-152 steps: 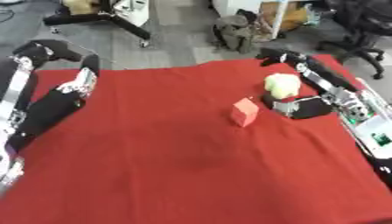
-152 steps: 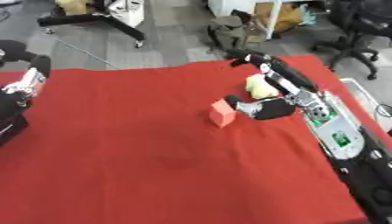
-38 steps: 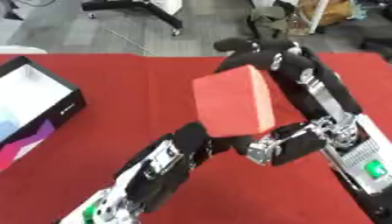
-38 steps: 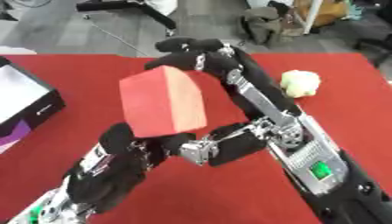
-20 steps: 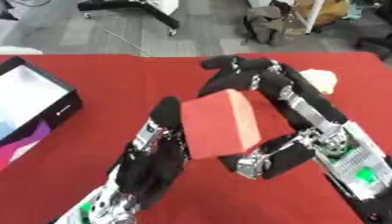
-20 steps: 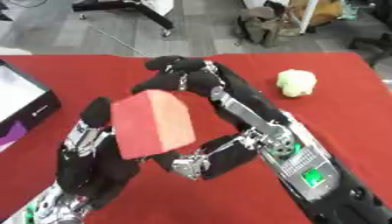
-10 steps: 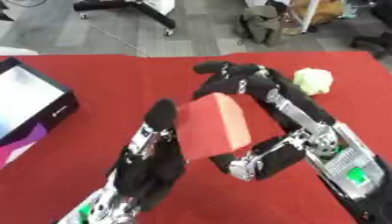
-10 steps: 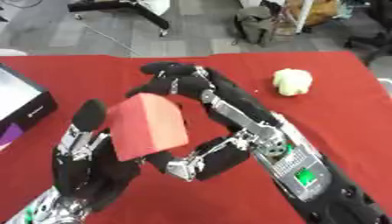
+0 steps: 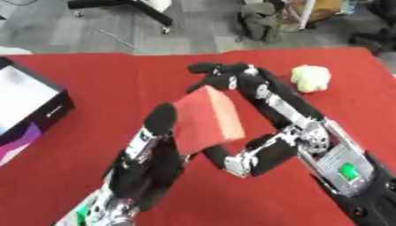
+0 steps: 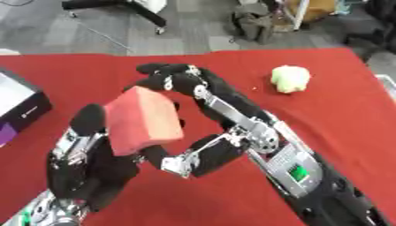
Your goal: Pick up the objects with one hand, pass them to the other hand, and then place them into the box on the other side of the table.
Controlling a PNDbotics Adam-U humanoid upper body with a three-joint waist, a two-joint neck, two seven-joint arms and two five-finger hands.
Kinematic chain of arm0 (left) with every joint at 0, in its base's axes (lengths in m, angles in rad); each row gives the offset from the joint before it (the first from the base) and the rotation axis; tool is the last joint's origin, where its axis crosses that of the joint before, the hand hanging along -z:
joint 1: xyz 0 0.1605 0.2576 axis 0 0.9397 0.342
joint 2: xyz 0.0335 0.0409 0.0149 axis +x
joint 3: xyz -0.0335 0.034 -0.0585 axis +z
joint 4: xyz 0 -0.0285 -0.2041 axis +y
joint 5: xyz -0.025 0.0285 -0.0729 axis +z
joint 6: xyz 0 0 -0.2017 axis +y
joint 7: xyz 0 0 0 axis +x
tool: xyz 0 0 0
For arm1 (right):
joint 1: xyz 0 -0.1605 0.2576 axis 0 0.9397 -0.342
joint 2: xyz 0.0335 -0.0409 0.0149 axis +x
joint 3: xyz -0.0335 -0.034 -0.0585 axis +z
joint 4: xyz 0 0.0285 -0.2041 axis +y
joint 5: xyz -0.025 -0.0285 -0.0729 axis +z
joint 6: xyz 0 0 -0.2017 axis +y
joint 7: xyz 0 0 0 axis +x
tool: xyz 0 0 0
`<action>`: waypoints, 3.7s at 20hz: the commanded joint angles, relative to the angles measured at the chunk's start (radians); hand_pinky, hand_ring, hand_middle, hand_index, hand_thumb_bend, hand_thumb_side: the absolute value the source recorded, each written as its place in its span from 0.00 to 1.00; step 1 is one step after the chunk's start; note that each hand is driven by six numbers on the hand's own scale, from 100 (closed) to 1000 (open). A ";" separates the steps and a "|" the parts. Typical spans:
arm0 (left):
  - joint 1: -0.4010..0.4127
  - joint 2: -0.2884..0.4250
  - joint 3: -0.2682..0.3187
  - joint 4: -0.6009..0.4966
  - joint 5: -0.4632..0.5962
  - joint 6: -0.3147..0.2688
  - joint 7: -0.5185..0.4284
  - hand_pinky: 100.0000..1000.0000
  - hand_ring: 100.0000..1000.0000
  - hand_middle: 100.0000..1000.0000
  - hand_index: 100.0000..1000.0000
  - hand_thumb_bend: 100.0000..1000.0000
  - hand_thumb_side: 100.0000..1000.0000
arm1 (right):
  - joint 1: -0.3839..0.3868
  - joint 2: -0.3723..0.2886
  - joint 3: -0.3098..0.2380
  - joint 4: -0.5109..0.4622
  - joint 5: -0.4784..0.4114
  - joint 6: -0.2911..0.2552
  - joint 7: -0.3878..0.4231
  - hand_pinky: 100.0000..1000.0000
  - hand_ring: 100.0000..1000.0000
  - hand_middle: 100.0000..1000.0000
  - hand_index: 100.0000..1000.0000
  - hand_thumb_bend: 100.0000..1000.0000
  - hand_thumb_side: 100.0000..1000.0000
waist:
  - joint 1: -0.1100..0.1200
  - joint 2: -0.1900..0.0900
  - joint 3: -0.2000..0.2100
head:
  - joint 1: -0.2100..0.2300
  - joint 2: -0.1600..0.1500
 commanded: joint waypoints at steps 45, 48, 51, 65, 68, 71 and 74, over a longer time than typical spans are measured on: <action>0.029 0.027 0.009 -0.024 -0.029 0.075 0.213 1.00 0.56 0.43 0.36 0.00 0.60 | 0.016 0.036 -0.139 -0.022 0.162 0.070 -0.293 0.97 0.81 0.87 1.00 0.51 0.35 | 0.001 -0.011 -0.012 | 0.058 -0.013; 0.040 0.046 0.024 -0.024 -0.046 0.072 0.224 1.00 0.56 0.43 0.35 0.00 0.58 | 0.025 0.041 -0.158 -0.021 0.180 0.086 -0.328 0.97 0.81 0.87 1.00 0.50 0.34 | 0.003 -0.011 -0.014 | 0.090 -0.024; 0.064 0.105 0.076 -0.024 -0.092 0.065 0.269 0.98 0.56 0.44 0.33 0.00 0.53 | 0.039 0.041 -0.176 -0.032 0.188 0.093 -0.353 0.97 0.80 0.86 1.00 0.46 0.33 | 0.007 -0.013 -0.017 | 0.170 -0.047; 0.155 0.530 0.476 -0.004 -0.408 0.750 0.804 0.84 0.59 0.48 0.27 0.06 0.24 | 0.140 0.052 -0.210 -0.016 0.236 0.088 -0.382 0.98 0.78 0.84 1.00 0.34 0.36 | 0.032 -0.034 -0.037 | 0.400 -0.132; 0.128 0.572 0.492 0.116 -0.468 0.881 0.812 0.79 0.57 0.47 0.30 0.15 0.16 | 0.153 0.057 -0.202 -0.011 0.245 0.080 -0.369 0.99 0.78 0.84 1.00 0.32 0.37 | 0.032 -0.038 -0.053 | 0.402 -0.127; 0.104 0.583 0.476 0.280 -0.547 0.897 0.813 0.76 0.56 0.47 0.32 0.22 0.10 | 0.164 0.063 -0.196 -0.006 0.250 0.071 -0.355 0.99 0.77 0.84 1.00 0.32 0.37 | 0.029 -0.039 -0.070 | 0.410 -0.120; 0.089 0.586 0.481 0.411 -0.594 0.899 0.813 0.74 0.56 0.47 0.34 0.26 0.09 | 0.172 0.065 -0.192 -0.002 0.250 0.064 -0.344 0.99 0.77 0.84 1.00 0.31 0.38 | 0.025 -0.038 -0.081 | 0.412 -0.118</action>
